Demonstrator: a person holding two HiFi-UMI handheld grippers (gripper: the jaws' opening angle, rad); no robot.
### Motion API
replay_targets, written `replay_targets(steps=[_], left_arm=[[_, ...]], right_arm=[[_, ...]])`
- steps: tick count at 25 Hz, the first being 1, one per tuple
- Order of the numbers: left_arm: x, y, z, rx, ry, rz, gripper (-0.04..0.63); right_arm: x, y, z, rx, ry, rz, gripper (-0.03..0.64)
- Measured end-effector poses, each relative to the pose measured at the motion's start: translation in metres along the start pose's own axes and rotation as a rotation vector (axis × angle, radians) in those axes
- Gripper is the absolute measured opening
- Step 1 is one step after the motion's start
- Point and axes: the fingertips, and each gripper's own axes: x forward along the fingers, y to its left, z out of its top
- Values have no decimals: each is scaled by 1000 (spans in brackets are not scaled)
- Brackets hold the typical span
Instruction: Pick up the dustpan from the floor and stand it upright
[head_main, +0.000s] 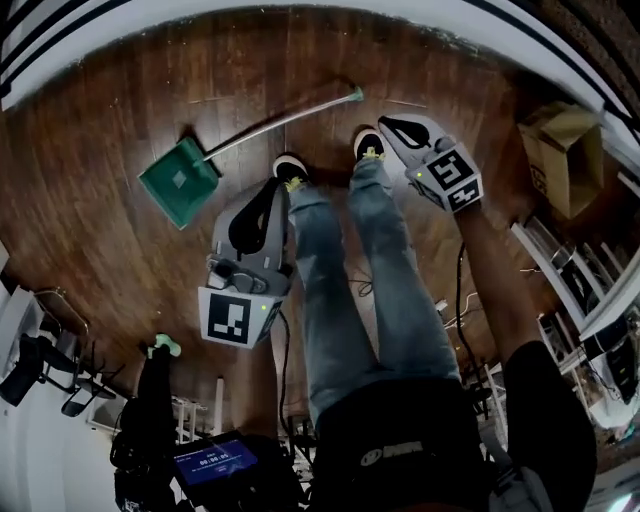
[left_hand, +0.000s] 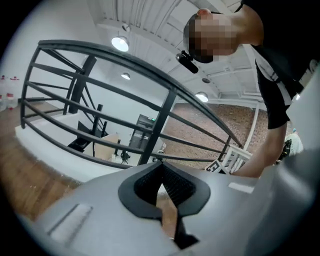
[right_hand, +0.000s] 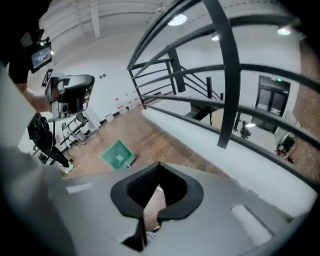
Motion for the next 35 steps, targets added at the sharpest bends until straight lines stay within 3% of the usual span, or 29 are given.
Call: replay_targets(steps=[3, 4, 5, 7, 18, 26, 32, 35], left_arm=[[20, 18, -46, -25, 4, 28, 12], [25, 22, -60, -38, 10, 30, 12], [29, 25, -74, -51, 18, 29, 12], [37, 30, -99, -68, 34, 23, 12], [67, 58, -201, -117, 68, 36, 12], [86, 68, -241, -142, 65, 32, 12], [88, 70, -241, -144, 84, 23, 12], [82, 63, -221, -143, 82, 19, 12]], right_arm=[[53, -36, -57, -19, 83, 63, 6], [67, -44, -76, -36, 121, 91, 39], [79, -51, -94, -52, 160, 122, 118], [99, -63, -128, -96, 227, 164, 159], [190, -111, -235, -277, 336, 198, 212], [230, -126, -262, -422, 298, 216, 212], [232, -118, -255, -561, 296, 218, 174], [214, -104, -237, -575, 283, 224, 169]])
